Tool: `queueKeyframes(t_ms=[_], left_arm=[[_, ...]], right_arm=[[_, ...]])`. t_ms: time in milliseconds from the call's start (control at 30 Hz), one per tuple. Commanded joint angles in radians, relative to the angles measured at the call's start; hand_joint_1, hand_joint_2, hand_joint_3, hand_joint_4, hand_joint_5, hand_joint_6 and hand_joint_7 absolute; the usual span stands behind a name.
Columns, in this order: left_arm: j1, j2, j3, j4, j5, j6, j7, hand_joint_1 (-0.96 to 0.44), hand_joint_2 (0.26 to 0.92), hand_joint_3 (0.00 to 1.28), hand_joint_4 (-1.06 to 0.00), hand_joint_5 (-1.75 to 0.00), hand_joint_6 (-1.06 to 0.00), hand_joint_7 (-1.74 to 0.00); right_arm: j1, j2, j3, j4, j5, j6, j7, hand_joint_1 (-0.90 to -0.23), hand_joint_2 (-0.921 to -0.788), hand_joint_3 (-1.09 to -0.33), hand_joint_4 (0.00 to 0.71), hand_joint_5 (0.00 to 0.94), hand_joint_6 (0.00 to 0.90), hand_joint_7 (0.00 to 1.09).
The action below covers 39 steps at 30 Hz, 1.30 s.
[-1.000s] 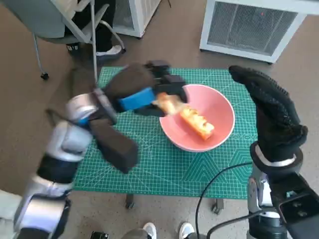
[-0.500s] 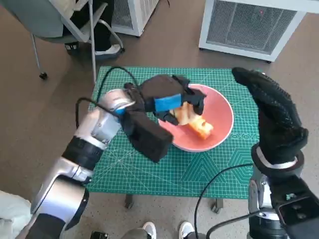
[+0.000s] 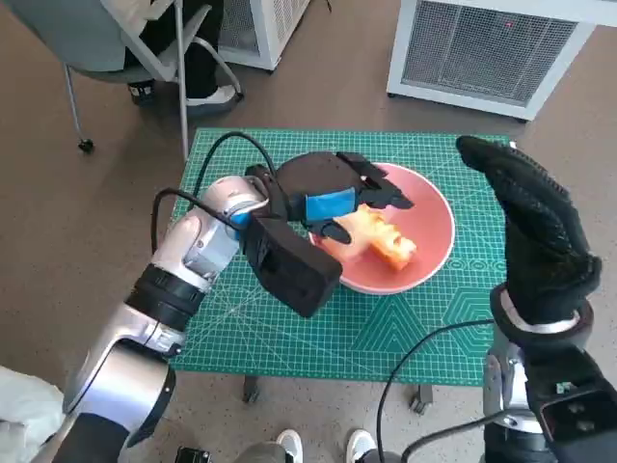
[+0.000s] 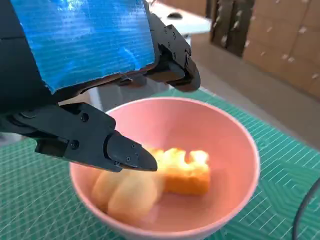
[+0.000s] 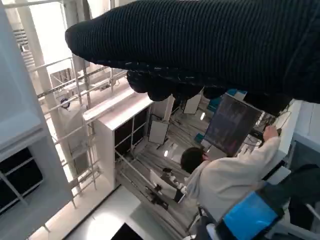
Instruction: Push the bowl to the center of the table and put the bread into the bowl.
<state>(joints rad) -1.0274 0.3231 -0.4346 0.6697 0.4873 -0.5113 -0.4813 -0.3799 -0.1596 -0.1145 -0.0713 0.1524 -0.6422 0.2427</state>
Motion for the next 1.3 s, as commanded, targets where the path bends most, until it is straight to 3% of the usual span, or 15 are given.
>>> queueKeyframes(t_ms=[33, 267, 500, 533, 633, 767, 867, 1067, 1300], left_arm=[[0.012, -0.009, 0.067, 0.019, -0.11, -0.039, -0.01, -0.3, 0.921, 0.01, -0.26, 0.0, -0.41, -0.04], [0.053, -0.043, 0.181, 0.037, -0.32, -0.084, -0.054, -0.32, 0.921, 0.04, -0.31, -0.03, -0.45, -0.06], [0.144, -0.097, 0.318, -0.054, -0.515, -0.082, -0.017, -0.34, 0.921, 0.14, -0.4, -0.06, -0.53, -0.11], [0.158, -0.107, 0.333, -0.078, -0.541, -0.069, -0.014, -0.34, 0.921, 0.15, -0.41, -0.07, -0.5, -0.2], [0.211, -0.146, 0.372, -0.178, -0.629, -0.02, -0.002, -0.33, 0.921, 0.19, -0.39, -0.18, -0.31, -0.59], [0.287, -0.199, 0.407, -0.306, -0.718, 0.028, 0.028, -0.32, 0.921, 0.28, -0.18, -0.61, -0.11, -0.92], [0.333, -0.232, 0.42, -0.375, -0.755, 0.054, 0.051, -0.33, 0.921, 0.33, -0.11, -0.7, -0.05, -0.99], [0.408, -0.276, 0.428, -0.489, -0.791, 0.106, 0.092, -0.35, 0.921, 0.38, -0.07, -0.72, -0.01, -1.03], [0.458, -0.282, 0.434, -0.568, -0.775, 0.138, 0.124, -0.37, 0.921, 0.4, -0.06, -0.73, 0.0, -1.04]], right_arm=[[0.012, -0.008, -0.013, -0.008, -0.016, 0.021, -0.022, -0.412, -0.921, -0.501, 0.419, 0.0, 0.103, 0.74], [-0.001, -0.002, -0.037, -0.016, -0.058, 0.03, -0.074, -0.429, -0.921, -0.495, 0.401, 0.0, 0.109, 0.73], [-0.031, 0.016, -0.049, -0.027, -0.121, 0.047, -0.154, -0.44, -0.921, -0.494, 0.389, 0.0, 0.115, 0.72], [-0.034, 0.017, -0.047, -0.028, -0.123, 0.049, -0.16, -0.438, -0.921, -0.495, 0.388, 0.0, 0.117, 0.72], [-0.046, 0.017, -0.04, -0.033, -0.115, 0.059, -0.166, -0.432, -0.921, -0.496, 0.387, 0.0, 0.121, 0.72], [-0.058, 0.009, -0.034, -0.042, -0.101, 0.075, -0.161, -0.424, -0.921, -0.497, 0.387, 0.0, 0.126, 0.71], [-0.065, 0.003, -0.031, -0.047, -0.097, 0.083, -0.157, -0.422, -0.921, -0.499, 0.387, 0.0, 0.127, 0.71], [-0.082, -0.006, -0.023, -0.047, -0.078, 0.092, -0.141, -0.411, -0.921, -0.503, 0.387, 0.001, 0.13, 0.71], [-0.096, -0.009, -0.018, -0.044, -0.092, 0.096, -0.146, -0.408, -0.921, -0.508, 0.387, 0.0, 0.135, 0.71]])
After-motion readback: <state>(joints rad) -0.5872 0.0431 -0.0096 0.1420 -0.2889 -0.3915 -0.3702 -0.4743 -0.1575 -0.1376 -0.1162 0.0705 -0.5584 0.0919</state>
